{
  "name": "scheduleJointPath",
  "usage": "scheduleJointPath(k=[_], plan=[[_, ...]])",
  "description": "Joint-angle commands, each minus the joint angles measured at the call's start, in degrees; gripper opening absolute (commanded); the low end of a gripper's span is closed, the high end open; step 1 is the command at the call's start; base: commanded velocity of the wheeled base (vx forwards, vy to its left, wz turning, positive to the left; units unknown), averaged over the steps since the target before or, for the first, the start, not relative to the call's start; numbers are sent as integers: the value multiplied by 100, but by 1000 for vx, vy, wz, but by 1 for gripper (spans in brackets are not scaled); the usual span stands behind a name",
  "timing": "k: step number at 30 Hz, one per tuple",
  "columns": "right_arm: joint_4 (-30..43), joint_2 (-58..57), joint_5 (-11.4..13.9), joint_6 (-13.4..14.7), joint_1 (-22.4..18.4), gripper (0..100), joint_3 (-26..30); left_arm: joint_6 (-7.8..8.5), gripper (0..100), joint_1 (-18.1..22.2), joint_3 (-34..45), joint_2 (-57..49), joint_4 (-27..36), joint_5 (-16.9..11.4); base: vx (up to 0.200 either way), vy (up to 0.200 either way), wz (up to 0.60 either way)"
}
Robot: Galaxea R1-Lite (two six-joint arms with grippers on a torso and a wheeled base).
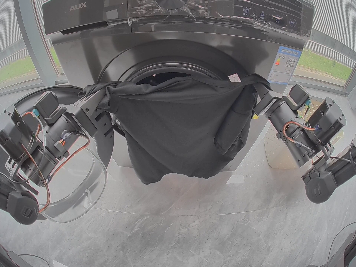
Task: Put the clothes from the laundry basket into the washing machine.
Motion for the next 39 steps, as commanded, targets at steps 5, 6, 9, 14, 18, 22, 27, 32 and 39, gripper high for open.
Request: scheduleJointPath(k=[5,6,9,14,18,22,27,32,39], plan=[[5,-152,-28,-14,67,0,-130,1,0,21,-4,20,5,-1,0,0,0],[5,-178,-28,-14,76,0,-121,1,0,21,-4,20,5,8,0,0,0],[5,-196,-28,-14,94,0,-95,1,0,12,13,20,14,8,0,0,0],[5,-161,-28,-5,182,0,107,9,0,-6,110,38,14,-1,0,0,0],[5,-161,-28,-5,217,0,248,9,0,3,172,56,14,-27,0,0,0],[5,-161,-28,-5,243,0,292,9,0,3,207,82,23,-45,0,0,0],[5,-134,-28,-5,243,0,301,9,0,3,233,91,49,-62,0,0,0],[5,-99,-28,-5,243,0,362,9,0,3,259,117,49,-71,0,0,0],[5,-90,-37,4,234,0,389,9,0,-23,295,249,40,-71,0,0,0]])
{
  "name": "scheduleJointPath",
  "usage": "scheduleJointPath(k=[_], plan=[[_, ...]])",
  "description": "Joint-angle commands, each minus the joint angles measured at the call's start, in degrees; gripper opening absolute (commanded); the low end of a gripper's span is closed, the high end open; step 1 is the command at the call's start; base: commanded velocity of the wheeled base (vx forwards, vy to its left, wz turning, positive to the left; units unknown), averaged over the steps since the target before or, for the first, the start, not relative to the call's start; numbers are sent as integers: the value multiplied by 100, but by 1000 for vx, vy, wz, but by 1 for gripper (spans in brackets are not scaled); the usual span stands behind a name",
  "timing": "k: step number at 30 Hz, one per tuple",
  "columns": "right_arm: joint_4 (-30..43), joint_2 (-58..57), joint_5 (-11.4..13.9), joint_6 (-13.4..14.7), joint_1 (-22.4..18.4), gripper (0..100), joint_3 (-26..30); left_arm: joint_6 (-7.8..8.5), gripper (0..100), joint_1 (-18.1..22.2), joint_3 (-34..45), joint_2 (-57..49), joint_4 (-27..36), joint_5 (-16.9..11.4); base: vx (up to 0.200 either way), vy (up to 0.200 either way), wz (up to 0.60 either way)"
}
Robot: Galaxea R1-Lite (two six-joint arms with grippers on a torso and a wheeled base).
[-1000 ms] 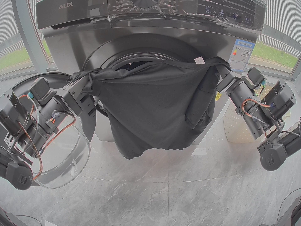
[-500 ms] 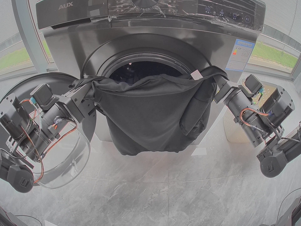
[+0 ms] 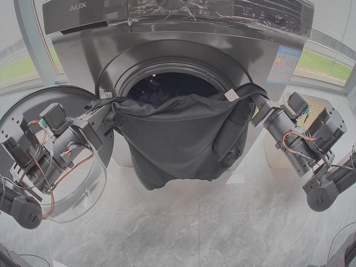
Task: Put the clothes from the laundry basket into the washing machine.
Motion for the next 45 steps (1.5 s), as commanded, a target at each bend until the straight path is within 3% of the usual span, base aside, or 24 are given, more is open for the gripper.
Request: scheduleJointPath(k=[1,9,15,21,22,28,32,33,45], plan=[[-4,28,-1,4,-3,0,7,-4,0,-15,7,121,-24,-2,0,0,0],[-4,81,-1,13,6,0,51,-4,0,-59,-11,112,-15,-2,0,0,0],[-12,81,25,4,58,0,359,5,0,-463,-213,130,29,16,0,0,0],[-4,72,16,-40,208,0,684,14,0,-516,-547,384,73,16,0,0,0],[-4,81,16,-101,296,100,816,22,0,-525,-565,455,56,7,0,0,0],[-4,582,95,-145,884,100,1747,40,0,-630,-705,674,3,7,0,0,0],[-12,995,78,-321,955,100,1738,40,0,-736,-714,666,-24,16,0,0,0],[-4,1153,78,-427,964,100,1580,40,0,-832,-723,648,-41,33,0,0,0],[-12,2489,43,-444,1069,100,165,40,0,-1228,-732,595,-287,69,0,0,0]])
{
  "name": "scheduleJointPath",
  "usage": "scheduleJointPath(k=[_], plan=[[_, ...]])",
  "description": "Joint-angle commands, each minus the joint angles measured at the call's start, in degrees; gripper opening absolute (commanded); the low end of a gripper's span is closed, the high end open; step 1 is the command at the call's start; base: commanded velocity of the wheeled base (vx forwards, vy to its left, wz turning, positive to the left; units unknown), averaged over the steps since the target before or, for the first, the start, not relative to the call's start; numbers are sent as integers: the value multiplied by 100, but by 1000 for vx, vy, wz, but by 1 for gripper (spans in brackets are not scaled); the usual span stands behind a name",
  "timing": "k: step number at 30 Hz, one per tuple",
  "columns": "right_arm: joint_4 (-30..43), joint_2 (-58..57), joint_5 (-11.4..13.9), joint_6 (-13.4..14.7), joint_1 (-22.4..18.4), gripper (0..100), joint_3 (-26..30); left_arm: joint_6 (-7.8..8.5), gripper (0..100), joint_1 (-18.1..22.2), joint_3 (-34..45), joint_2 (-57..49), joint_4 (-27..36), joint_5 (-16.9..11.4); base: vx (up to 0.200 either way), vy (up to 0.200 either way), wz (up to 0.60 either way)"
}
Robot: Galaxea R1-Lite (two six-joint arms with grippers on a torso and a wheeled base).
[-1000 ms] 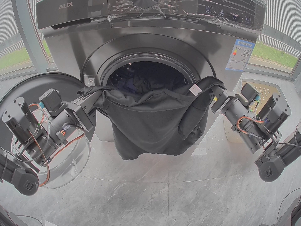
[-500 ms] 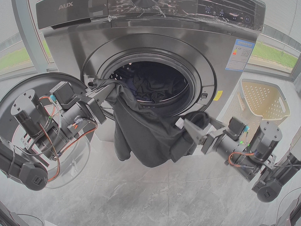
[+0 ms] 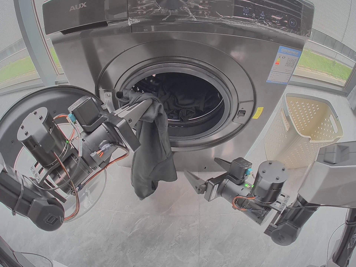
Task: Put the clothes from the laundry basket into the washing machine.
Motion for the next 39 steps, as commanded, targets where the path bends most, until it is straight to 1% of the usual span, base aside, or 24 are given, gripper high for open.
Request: scheduleJointPath(k=[1,2,6,9,15,18,21,25,30,31,34,37,39], plan=[[-1,815,27,0,36,100,-627,5,0,-159,-15,-19,-138,8,0,0,0],[-10,841,27,0,36,100,-662,-4,0,-159,-15,-19,-138,8,0,0,0],[-10,1175,45,-18,53,100,-1181,5,0,-194,-68,-116,-156,8,0,0,0],[-10,1316,106,-36,88,100,-1436,5,0,-194,-68,-125,-156,8,0,0,0],[-10,1448,203,-71,264,100,-1567,5,0,-203,-68,-125,-147,-1,0,0,0],[-1,1667,186,-167,185,100,-1884,5,0,-220,-76,-125,-156,8,0,0,0],[16,1922,186,-185,44,100,-2262,5,0,-264,-76,-134,-156,8,0,0,0],[34,2063,194,-203,18,100,-2534,40,0,-317,-76,-204,-147,8,0,0,0],[-1,2028,186,-203,18,100,-2315,58,0,-282,-76,-195,-147,8,0,0,0],[-10,1905,186,-203,36,100,-2007,58,0,-273,-76,-178,-147,8,0,0,0],[-10,1615,177,-159,106,100,-1647,58,0,-256,-85,-160,-147,8,0,0,0],[-10,1430,177,-141,150,100,-1497,58,0,-256,-85,-151,-147,8,0,0,0],[-10,1281,177,-132,255,100,-1462,58,0,-256,-85,-160,-147,8,0,0,0]])
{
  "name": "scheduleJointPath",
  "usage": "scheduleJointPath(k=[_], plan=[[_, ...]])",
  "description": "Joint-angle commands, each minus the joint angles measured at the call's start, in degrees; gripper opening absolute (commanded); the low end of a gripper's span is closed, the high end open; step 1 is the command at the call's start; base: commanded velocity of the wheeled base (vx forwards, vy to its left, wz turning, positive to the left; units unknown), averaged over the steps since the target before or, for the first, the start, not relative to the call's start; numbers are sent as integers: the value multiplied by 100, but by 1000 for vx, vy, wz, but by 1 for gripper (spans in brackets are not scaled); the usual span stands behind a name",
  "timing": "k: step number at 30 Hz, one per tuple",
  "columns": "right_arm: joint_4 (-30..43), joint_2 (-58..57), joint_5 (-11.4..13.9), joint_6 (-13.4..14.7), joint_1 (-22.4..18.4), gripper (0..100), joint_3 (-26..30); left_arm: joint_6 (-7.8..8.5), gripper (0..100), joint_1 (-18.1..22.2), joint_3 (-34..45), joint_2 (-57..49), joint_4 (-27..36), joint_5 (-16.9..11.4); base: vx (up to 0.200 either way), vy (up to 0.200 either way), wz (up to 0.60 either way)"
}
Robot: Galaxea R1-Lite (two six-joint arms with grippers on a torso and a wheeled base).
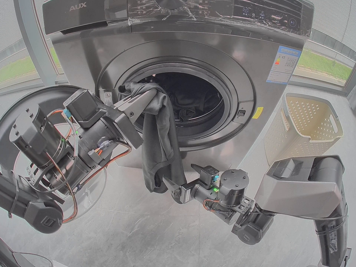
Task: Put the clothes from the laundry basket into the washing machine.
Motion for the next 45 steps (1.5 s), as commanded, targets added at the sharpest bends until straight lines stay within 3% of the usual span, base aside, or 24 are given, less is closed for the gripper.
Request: scheduleJointPath(k=[1,10,16,26,36,37,41,45], plan=[[-5,-433,1,19,168,100,208,-3,0,13,-2,4,-2,0,0,0,0],[4,-301,1,1,405,100,6,-3,0,13,-2,-4,-2,0,0,0,0],[48,112,-25,-43,229,100,-495,-3,0,13,-11,-22,-2,0,0,0,0],[303,929,-8,-69,-263,100,-1857,-3,0,-5,-20,-40,-2,0,0,0,0],[303,1070,-52,-51,-298,100,-2235,-3,0,-14,-64,-40,-2,0,0,0,0],[303,1070,-52,-51,-298,0,-2235,-3,0,-14,-64,-40,-2,0,0,0,0],[267,964,-69,-43,-307,0,-2262,-12,0,4,-20,-31,-2,0,0,0,0],[197,648,-69,-34,-386,0,-1796,-12,0,92,-2,4,7,9,0,0,0]])
